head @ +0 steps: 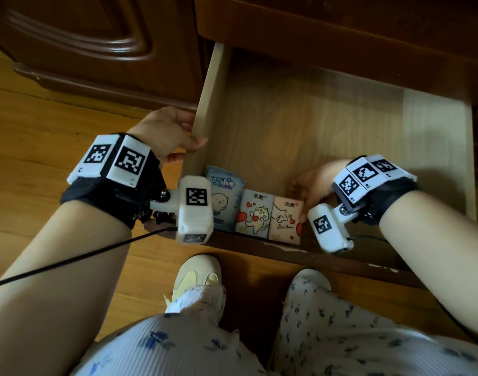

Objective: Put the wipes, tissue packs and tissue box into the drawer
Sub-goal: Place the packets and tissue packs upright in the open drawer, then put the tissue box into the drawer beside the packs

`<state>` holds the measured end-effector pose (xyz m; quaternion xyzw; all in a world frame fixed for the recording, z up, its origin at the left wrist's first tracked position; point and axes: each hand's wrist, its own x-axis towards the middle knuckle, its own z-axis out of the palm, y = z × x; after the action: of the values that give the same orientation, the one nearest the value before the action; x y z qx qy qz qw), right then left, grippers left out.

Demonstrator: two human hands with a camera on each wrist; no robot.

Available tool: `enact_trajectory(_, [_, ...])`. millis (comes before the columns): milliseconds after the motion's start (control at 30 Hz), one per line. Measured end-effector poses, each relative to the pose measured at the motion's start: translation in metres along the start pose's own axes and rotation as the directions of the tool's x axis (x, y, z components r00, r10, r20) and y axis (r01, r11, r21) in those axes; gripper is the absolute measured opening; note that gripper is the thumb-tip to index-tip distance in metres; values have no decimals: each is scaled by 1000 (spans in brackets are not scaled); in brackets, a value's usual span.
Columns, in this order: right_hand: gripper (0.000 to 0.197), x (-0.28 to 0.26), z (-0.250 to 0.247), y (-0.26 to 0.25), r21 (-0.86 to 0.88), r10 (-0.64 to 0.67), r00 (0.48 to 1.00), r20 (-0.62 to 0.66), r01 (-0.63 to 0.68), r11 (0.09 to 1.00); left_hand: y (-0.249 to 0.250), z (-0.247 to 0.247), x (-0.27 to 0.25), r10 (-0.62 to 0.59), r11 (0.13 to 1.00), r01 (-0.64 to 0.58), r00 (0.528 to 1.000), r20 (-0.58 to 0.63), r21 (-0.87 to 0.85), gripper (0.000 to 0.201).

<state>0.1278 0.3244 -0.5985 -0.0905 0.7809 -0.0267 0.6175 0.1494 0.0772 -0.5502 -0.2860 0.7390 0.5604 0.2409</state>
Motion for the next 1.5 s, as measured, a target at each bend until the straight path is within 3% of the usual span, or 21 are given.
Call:
enact_trajectory(200, [46,10,0,-2,-138,-7,1000,9,8,990,-3,-1,6,24,1000,-24,1000,-1,17,41])
enact_trajectory(400, [45,-4,-7,0,-28,-18,1000,22,18,999,0,3,4,31,997,-27,998,-53,72,44])
enact_trajectory(500, [23,-44,-26,2,183,-73,984,-166,103,978,21,11,-4,213,957,-147,940,-266,248,51])
enact_trajectory(567, [14,-83,-43,0,312,-131,933,-336,241,919,52,22,-19,341,929,-283,905,-253,238,46])
enact_trajectory(633, [11,-131,-58,-3,326,-181,830,-527,394,859,93,36,-44,455,889,-448,888,-70,96,30])
enact_trajectory(667, [11,-158,-65,-4,294,-202,761,-616,461,837,116,42,-61,517,856,-517,856,24,18,18])
enact_trajectory(700, [11,-185,-71,-5,247,-226,684,-694,521,817,138,47,-80,582,813,-581,806,107,-42,10])
enact_trajectory(767, [5,-237,-78,-4,163,-250,541,-803,603,781,182,52,-116,718,692,-712,664,208,-117,10])
enact_trajectory(867, [5,-314,-86,-3,-10,-299,332,-895,654,757,244,52,-169,884,452,-867,402,239,-211,10])
enact_trajectory(1000, [12,-400,-105,2,-196,-350,110,-930,657,728,318,53,-230,957,220,-936,154,246,-273,13])
enact_trajectory(1067, [14,-438,-120,7,-281,-367,1,-930,641,714,356,52,-254,978,115,-948,56,200,-297,12])
enact_trajectory(1133, [13,-474,-134,13,-354,-349,-137,-927,626,695,391,51,-273,995,42,-946,10,100,-320,13])
enact_trajectory(1167, [13,-489,-142,16,-391,-323,-226,-919,619,681,408,52,-280,999,12,-946,1,34,-323,15])
enact_trajectory(1233, [15,-513,-156,25,-439,-213,-408,-888,611,659,438,55,-286,995,0,-938,36,-96,-348,16])
enact_trajectory(1300, [17,-529,-169,39,-463,-9,-593,-805,619,635,464,63,-287,972,29,-921,117,-206,-389,17])
enact_trajectory(1367, [19,-532,-181,57,-444,220,-730,-647,596,669,483,73,-280,944,93,-910,210,-255,-405,14])
enact_trajectory(1433, [12,-529,-187,74,-331,360,-777,-517,569,753,498,84,-265,930,184,-909,285,-234,-374,24])
enact_trajectory(1467, [15,-527,-188,83,-232,423,-761,-492,583,778,503,89,-258,920,255,-902,338,-201,-349,32])
enact_trajectory(1500, [31,-524,-190,92,-121,496,-698,-516,633,765,505,95,-253,904,328,-880,398,-157,-343,40])
